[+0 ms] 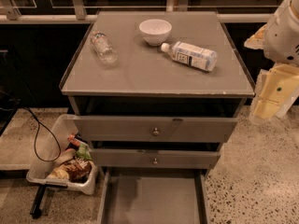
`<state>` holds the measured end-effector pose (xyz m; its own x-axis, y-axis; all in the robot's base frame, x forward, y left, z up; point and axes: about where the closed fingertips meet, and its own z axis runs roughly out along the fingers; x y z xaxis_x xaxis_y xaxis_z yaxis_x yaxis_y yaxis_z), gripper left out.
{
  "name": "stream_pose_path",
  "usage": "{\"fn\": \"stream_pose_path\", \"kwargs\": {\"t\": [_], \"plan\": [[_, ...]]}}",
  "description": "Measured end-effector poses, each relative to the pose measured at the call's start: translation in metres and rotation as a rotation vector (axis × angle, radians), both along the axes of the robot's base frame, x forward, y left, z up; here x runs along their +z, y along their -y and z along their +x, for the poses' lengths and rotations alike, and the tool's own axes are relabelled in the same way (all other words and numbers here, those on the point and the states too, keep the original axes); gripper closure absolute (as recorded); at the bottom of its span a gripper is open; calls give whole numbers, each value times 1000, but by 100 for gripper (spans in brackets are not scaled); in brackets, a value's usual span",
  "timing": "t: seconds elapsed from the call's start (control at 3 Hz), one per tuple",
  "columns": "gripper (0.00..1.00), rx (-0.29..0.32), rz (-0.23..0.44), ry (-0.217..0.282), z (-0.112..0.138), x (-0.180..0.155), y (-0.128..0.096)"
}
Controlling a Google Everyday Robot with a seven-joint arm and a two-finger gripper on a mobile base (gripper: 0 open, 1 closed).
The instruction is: Place blue plastic bottle into bottom drawer
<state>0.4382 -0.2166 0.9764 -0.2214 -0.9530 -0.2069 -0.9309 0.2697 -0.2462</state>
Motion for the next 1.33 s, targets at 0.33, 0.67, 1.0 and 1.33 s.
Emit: {"fn": "stream_pose_path", "kwargs": {"t": [0.33,0.67,1.0,1.33], "plan": [[0,0,0,0,0,0,0],[0,23,10,15,15,-3,-17],[0,73,74,46,44,3,-40],[0,95,223,108,77,6,-47]]}}
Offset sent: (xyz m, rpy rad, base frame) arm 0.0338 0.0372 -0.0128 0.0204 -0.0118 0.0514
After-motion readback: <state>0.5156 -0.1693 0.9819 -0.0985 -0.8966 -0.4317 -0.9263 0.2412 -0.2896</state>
